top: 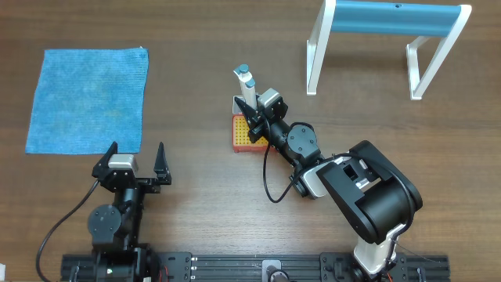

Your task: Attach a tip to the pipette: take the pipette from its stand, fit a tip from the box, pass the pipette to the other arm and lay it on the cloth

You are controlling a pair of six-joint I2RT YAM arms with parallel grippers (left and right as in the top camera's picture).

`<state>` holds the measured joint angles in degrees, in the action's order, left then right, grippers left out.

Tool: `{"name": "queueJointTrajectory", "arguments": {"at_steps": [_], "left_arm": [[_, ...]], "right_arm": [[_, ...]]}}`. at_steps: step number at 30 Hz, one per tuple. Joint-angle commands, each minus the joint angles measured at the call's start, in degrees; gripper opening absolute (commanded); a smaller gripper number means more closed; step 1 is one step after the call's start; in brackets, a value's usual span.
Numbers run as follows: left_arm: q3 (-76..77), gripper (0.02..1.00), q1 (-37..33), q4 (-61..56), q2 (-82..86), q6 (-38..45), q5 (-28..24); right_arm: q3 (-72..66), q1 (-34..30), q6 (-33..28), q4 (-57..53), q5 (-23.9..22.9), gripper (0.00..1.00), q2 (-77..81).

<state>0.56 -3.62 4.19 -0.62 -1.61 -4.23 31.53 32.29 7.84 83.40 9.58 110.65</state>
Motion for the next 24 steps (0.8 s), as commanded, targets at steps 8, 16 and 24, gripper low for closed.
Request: {"name": "queueJointTrajectory", "arguments": {"at_steps": [8, 16, 24], "left_arm": [[-0.24, 0.996, -0.28, 0.11, 0.42, -0.09, 0.81], [-0.24, 0.998, -0.28, 0.13, 0.42, -0.09, 0.81], [-0.24, 0.996, -0.28, 0.11, 0.42, -0.09, 0.81]], "right_arm": [[-0.76, -0.33, -0.68, 0.39, 0.50, 0.080, 2.05], [-1.27, 0.11, -0.79, 0.46, 0.46, 0.080, 3.96], [-3.52, 0.15, -2.62, 0.46, 0.04, 0.080, 3.96]]}}
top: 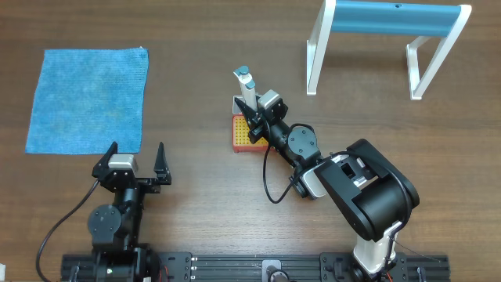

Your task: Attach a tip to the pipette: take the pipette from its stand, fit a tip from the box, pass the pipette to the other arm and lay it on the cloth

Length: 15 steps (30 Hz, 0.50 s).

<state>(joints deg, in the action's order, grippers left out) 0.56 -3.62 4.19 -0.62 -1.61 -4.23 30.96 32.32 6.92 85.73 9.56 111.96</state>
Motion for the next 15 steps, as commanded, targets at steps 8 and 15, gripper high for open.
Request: {"name": "queueJointTrajectory", "arguments": {"at_steps": [8, 15], "left_arm": [[-0.24, 0.996, -0.28, 0.11, 0.42, -0.09, 0.81], [-0.24, 0.996, -0.28, 0.11, 0.42, -0.09, 0.81]], "right_arm": [[-3.65, 0.15, -1.70, -1.88, 0.09, 0.080, 3.04], [-3.43, 0.50, -1.70, -1.84, 0.09, 0.080, 2.89]]}}
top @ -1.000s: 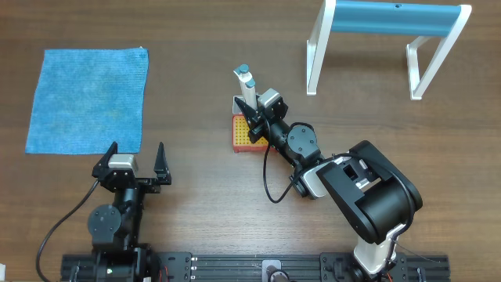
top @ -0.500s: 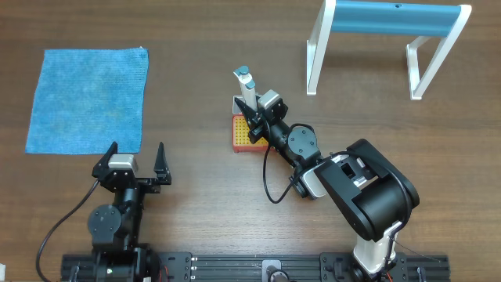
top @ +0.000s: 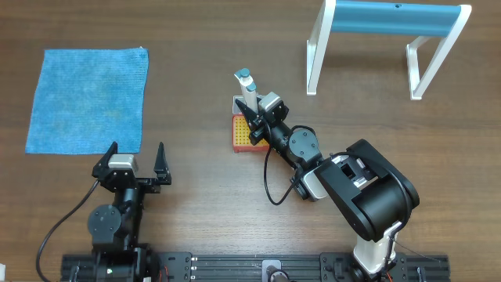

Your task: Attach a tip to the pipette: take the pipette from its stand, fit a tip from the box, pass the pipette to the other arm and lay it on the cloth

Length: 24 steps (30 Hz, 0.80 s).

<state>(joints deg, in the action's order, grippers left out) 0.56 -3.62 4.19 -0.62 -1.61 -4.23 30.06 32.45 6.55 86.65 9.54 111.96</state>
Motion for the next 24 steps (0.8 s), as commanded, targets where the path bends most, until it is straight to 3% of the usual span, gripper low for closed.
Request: {"name": "queueJointTrajectory", "arguments": {"at_steps": [1, 24], "left_arm": [[-0.24, 0.998, -0.28, 0.11, 0.42, -0.09, 0.81], [-0.24, 0.998, -0.28, 0.11, 0.42, -0.09, 0.81]], "right_arm": [[-2.29, 0.37, -1.31, -2.75, 0.11, 0.080, 2.64], [2.16, 0.39, -1.29, -2.75, 0.13, 0.080, -7.69]]}}
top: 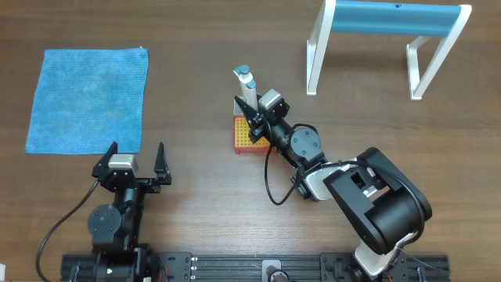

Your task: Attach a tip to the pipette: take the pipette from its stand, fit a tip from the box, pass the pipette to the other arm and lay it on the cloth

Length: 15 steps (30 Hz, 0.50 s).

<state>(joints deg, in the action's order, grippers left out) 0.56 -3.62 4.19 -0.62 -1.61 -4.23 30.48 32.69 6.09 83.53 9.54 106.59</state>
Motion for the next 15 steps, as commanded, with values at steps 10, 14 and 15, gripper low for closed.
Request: {"name": "queueJointTrajectory", "arguments": {"at_steps": [10, 14, 15], "left_arm": [[-0.24, 0.998, -0.28, 0.11, 0.42, -0.09, 0.81], [-0.24, 0.998, -0.28, 0.11, 0.42, -0.09, 0.81], [-0.24, 0.998, -0.28, 0.11, 0.42, -0.09, 0.81]], "right_arm": [[1.90, 1.07, -0.81, -0.52, 0.63, 0.080, -11.67], [1.90, 1.07, -0.79, -4.31, 6.75, 0.080, -17.14], [1.90, 1.11, -0.79, -6.40, 8.46, 0.080, -18.51]]}}
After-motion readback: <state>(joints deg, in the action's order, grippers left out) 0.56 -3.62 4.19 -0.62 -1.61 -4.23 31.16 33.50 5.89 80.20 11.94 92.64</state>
